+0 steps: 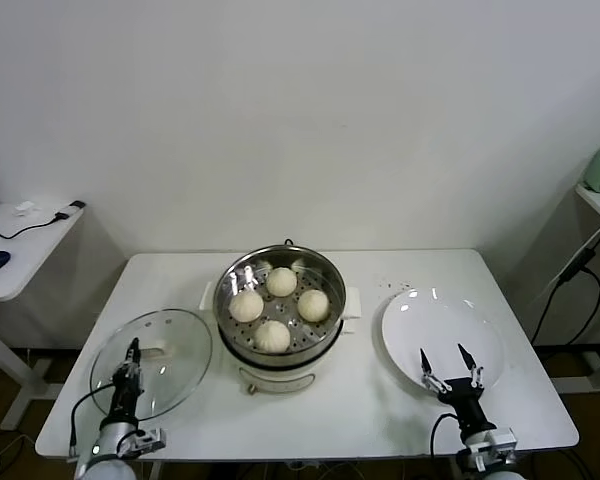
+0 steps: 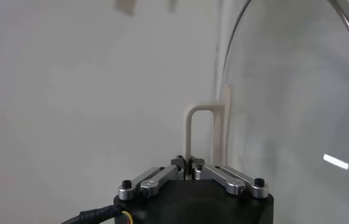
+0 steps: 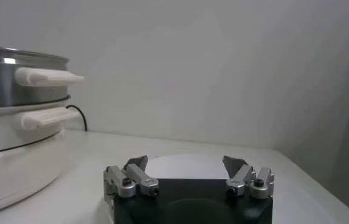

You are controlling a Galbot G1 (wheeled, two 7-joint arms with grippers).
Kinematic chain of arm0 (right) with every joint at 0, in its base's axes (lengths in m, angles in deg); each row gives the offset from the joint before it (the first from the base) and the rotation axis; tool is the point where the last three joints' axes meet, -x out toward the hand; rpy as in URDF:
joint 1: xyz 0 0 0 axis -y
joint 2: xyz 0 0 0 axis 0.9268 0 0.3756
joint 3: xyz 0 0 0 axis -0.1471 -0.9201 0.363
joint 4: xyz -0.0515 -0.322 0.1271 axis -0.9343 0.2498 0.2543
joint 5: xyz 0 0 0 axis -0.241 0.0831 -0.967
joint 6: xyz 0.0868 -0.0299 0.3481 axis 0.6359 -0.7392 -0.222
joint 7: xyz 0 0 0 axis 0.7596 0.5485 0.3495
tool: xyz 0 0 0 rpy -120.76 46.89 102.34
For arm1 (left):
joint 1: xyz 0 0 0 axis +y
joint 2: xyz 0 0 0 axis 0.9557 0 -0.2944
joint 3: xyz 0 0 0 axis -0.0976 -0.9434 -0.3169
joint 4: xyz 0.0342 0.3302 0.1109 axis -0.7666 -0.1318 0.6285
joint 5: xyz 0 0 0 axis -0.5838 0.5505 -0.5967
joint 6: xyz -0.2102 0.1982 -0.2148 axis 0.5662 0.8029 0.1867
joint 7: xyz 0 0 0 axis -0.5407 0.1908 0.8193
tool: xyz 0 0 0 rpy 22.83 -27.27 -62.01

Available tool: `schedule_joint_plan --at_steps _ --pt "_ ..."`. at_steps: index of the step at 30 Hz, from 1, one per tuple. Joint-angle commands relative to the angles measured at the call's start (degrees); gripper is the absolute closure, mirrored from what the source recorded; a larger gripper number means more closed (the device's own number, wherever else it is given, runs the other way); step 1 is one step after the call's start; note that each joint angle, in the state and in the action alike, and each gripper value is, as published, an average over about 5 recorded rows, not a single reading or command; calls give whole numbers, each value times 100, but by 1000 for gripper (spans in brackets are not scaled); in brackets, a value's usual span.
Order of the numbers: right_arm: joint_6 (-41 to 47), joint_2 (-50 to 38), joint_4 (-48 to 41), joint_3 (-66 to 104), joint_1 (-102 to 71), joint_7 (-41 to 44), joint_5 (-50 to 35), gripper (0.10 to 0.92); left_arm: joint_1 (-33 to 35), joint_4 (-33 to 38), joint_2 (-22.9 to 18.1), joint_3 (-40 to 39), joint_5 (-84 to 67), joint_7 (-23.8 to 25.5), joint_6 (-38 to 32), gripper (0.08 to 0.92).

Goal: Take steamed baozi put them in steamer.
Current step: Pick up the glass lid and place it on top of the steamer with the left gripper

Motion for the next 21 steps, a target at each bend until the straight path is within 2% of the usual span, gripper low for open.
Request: schedule_joint_plan --at_steps 1,6,11,15,21 --pt "15 24 -16 92 75 -56 79 203 588 1650 504 289 -862 631 49 862" --pt "57 74 -70 198 188 -81 135 203 808 2413 1111 603 -1491 1277 354 862" --pt "193 79 -77 260 247 -95 396 203 525 2984 1456 502 -1904 1857 1028 862" --pt "316 68 -36 249 188 -64 551 203 120 3442 1409 -49 -1891 2195 1732 862" --pt "305 58 -56 141 106 -51 600 203 -509 3874 1052 -1236 -1130 2521 2573 862"
